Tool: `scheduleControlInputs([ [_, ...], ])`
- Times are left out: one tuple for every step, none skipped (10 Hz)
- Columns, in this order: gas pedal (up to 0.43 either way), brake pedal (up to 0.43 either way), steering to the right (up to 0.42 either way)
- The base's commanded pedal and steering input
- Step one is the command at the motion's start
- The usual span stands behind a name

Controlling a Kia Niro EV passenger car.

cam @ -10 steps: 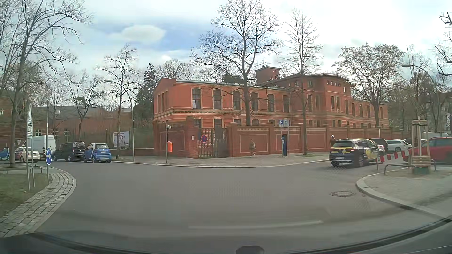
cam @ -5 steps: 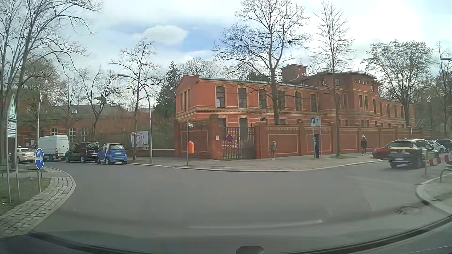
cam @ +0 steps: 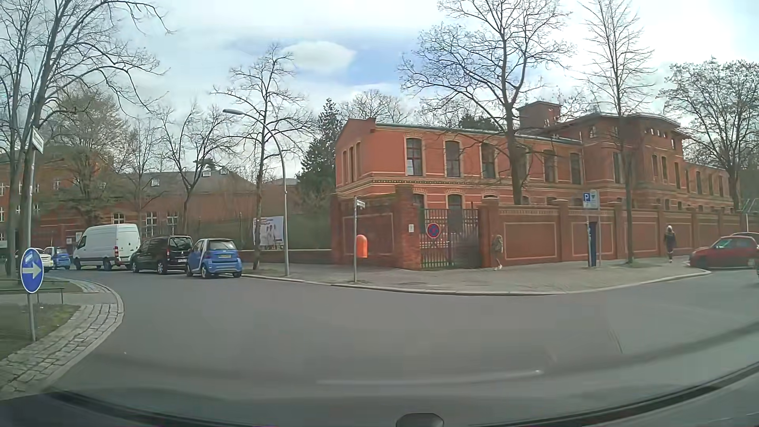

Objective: Follow the waypoints while adhering to traffic rules and regulations

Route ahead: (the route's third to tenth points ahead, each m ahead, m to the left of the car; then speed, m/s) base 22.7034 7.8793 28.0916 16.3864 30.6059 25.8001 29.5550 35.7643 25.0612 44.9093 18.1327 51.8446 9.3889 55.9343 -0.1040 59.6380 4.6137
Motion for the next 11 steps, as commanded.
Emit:
scheduleControlInputs([
  [0.098,0.0,-0.161],
  [0.087,0.0,-0.159],
  [0.079,0.0,-0.158],
  [0.067,0.0,-0.158],
  [0.067,0.0,-0.161],
  [0.067,0.0,-0.161],
  [0.067,0.0,-0.162],
  [0.067,0.0,-0.166],
  [0.059,0.0,-0.173],
  [0.059,0.0,-0.178],
  [0.059,0.0,-0.181],
])
